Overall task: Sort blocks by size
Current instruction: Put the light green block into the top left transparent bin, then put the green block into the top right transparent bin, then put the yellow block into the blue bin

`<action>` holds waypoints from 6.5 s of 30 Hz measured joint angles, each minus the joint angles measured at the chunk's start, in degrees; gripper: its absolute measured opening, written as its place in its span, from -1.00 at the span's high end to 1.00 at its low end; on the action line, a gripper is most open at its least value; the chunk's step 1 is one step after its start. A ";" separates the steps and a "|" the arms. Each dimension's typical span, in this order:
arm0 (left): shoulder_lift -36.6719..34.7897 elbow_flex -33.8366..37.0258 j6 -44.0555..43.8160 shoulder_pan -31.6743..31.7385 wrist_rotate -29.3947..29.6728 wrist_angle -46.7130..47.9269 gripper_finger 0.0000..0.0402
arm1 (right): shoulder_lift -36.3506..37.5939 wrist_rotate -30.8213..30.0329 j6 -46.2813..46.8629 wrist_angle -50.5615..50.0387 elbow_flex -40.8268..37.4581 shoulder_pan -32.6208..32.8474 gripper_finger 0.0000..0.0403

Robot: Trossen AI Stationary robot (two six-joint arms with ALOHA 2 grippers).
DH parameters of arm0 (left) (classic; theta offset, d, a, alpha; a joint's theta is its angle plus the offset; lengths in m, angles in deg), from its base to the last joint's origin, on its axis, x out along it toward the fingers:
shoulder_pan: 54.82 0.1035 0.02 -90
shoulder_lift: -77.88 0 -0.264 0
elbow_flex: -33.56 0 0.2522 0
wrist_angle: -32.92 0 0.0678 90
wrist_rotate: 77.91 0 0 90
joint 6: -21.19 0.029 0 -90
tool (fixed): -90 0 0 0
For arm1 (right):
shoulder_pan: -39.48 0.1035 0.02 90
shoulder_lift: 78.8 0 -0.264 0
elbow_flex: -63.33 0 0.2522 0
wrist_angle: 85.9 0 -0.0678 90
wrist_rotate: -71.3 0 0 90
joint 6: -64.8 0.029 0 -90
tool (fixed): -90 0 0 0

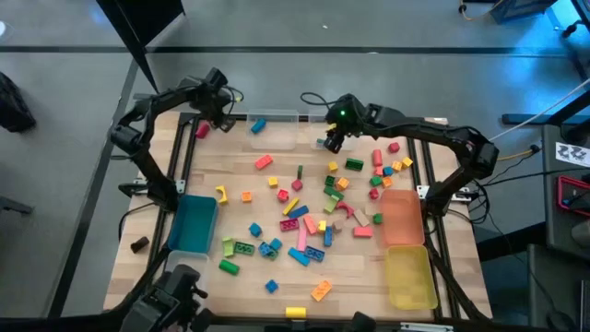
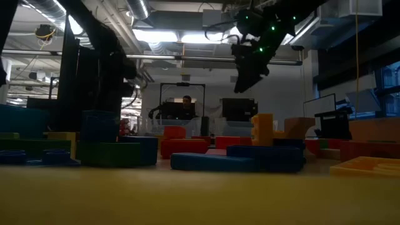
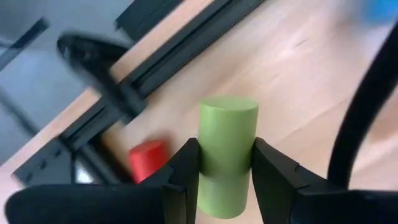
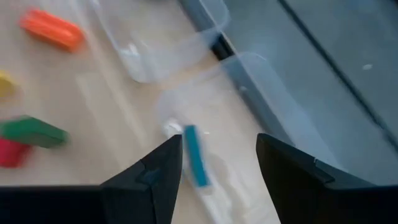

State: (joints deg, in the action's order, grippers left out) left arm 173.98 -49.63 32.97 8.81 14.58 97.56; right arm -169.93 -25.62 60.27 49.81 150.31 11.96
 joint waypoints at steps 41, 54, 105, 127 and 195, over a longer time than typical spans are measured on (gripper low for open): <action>2.15 -1.33 -2.53 -20.30 -3.26 -21.89 0.43 | -10.14 8.03 -60.08 6.85 0.19 16.32 -0.03; 2.91 -1.31 -4.69 -20.30 -1.87 -22.18 0.04 | -10.13 8.03 -60.53 6.87 0.19 16.32 -0.03; 2.69 -1.33 -5.80 -21.02 -1.87 -23.26 -0.02 | -18.87 2.02 -72.57 12.42 0.28 15.41 0.27; -3.39 -1.38 -4.15 -21.50 -2.10 -22.37 -0.02 | -14.12 -16.46 -66.31 10.15 0.25 15.53 0.64; -14.50 22.47 -72.09 -48.67 -8.65 6.47 -0.02 | -5.26 -22.03 -46.74 -3.07 0.23 -4.01 0.47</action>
State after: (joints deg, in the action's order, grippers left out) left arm 159.47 -27.16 -39.13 -39.86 5.93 104.03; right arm -175.19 -47.65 13.53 46.74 150.54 7.95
